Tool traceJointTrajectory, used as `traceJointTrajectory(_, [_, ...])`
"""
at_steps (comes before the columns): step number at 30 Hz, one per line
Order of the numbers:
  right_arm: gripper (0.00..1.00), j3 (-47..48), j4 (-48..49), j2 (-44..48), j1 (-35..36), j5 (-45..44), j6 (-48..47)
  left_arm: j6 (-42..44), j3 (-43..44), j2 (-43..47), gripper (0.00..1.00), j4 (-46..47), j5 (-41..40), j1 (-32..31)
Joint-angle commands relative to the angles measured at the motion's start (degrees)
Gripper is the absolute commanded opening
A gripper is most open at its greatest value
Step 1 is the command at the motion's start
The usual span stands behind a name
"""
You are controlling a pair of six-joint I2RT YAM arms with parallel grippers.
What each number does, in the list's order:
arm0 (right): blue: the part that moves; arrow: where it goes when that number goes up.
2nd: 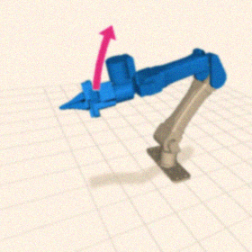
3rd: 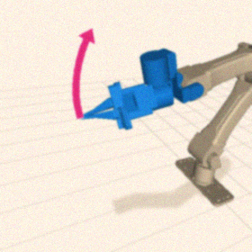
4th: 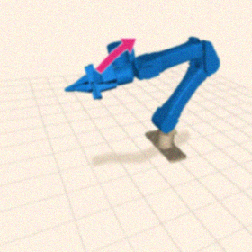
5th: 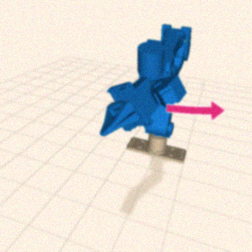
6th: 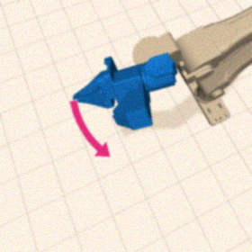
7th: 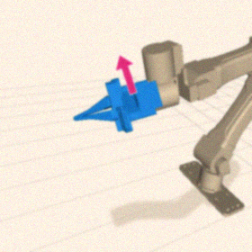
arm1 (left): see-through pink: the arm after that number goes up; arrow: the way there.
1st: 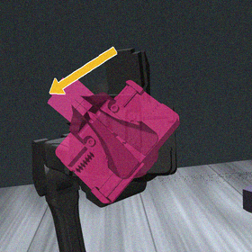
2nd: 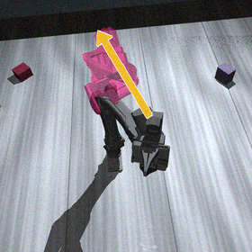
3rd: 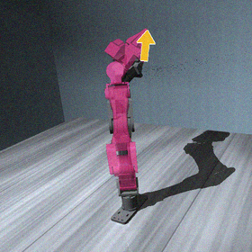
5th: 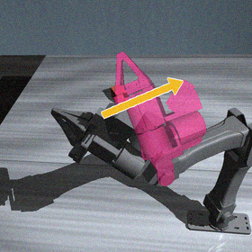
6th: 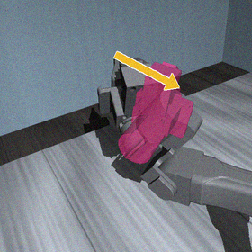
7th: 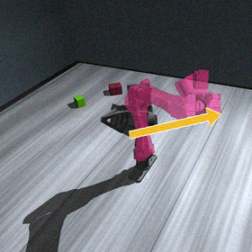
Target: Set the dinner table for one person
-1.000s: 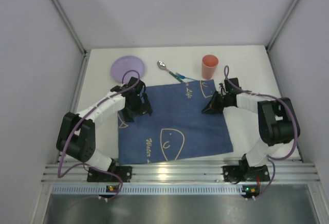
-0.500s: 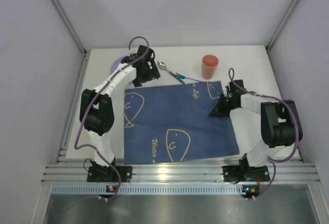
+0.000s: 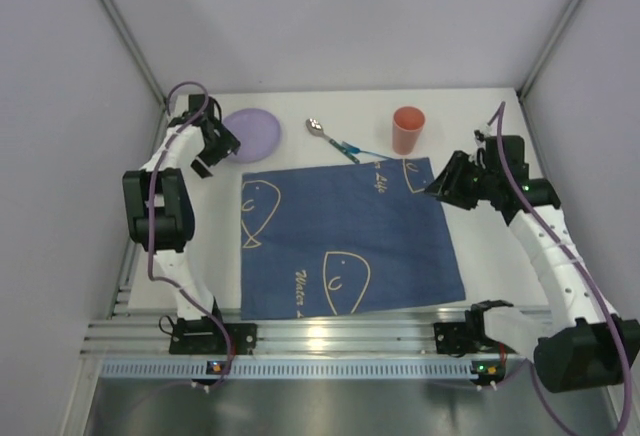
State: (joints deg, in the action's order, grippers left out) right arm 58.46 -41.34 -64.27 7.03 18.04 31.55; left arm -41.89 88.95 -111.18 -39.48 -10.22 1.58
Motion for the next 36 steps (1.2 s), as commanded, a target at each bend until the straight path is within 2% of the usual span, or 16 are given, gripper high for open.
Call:
traceJointTrajectory(1, [0.42,-0.09,-7.17,3.79,0.36,-2.31,0.35,1.46,1.66,-4.13,0.93,5.91,2.74,1.39])
traceJointTrajectory(4, [0.45,-0.98,-6.12,5.56,0.27,-2.22,0.36,1.11,3.86,-8.52,0.95,9.5,5.11,2.54])
traceJointTrajectory(8, [0.53,3.31,-2.79,3.72,-0.08,-1.34,-0.52,1.46,9.56,-16.33,0.96,11.18,9.5,2.55])
traceJointTrajectory(9, [0.57,4.55,-2.6,1.63,-0.34,-1.52,-0.96,1.63,10.54,-17.75,0.95,10.84,9.86,2.55])
traceJointTrajectory(10, [0.66,6.04,-2.34,0.13,-0.52,-1.69,-1.05,1.29,11.68,-19.07,0.93,10.14,11.78,2.63])
traceJointTrajectory(11, [0.68,9.19,-2.17,-1.46,-0.87,-1.87,-1.23,1.37,13.17,-21.08,0.87,10.04,12.5,2.63])
traceJointTrajectory(12, [0.7,10.96,-2.16,-4.69,-1.05,-2.05,-1.75,1.2,13.79,-21.97,0.63,9.78,13.2,2.72])
traceJointTrajectory(13, [0.74,12.8,-2.08,-6.55,-1.22,-2.39,-1.84,1.11,14.41,-22.67,0.51,9.52,13.55,2.81])
traceJointTrajectory(14, [0.75,16.39,-1.9,-8.31,-1.31,-3.62,-1.93,1.11,15.46,-23.64,0.34,9.43,13.99,2.81])
traceJointTrajectory(15, [0.75,18.17,-1.73,-12.33,-1.58,-4.06,-2.02,1.11,15.9,-23.91,0.13,9.16,14.52,2.9])
traceJointTrajectory(16, [0.76,20.01,-1.11,-14.37,-1.75,-4.5,-2.02,1.54,16.34,-24.0,0.0,8.73,14.7,2.9])
traceJointTrajectory(19, [0.77,27.22,-0.5,-23.68,-2.02,-5.82,-1.49,2.25,15.65,-20.94,0.0,8.63,15.49,2.9])
traceJointTrajectory(22, [0.77,34.69,-0.32,-33.09,-2.02,-7.23,-0.79,3.12,11.09,-14.18,0.0,10.83,17.24,2.9])
traceJointTrajectory(27, [0.76,46.82,-0.84,-47.66,-1.67,-9.51,0.79,2.95,-1.48,1.2,0.0,15.48,21.9,2.46])
traceJointTrajectory(30, [0.73,54.46,-2.77,-55.07,-1.05,-11.88,0.97,4.71,-6.49,8.94,0.0,14.62,22.26,-0.61])
traceJointTrajectory(36, [0.66,65.46,-5.32,-63.95,-0.44,-15.4,0.53,8.05,-15.81,24.85,0.0,9.87,16.65,-13.24])
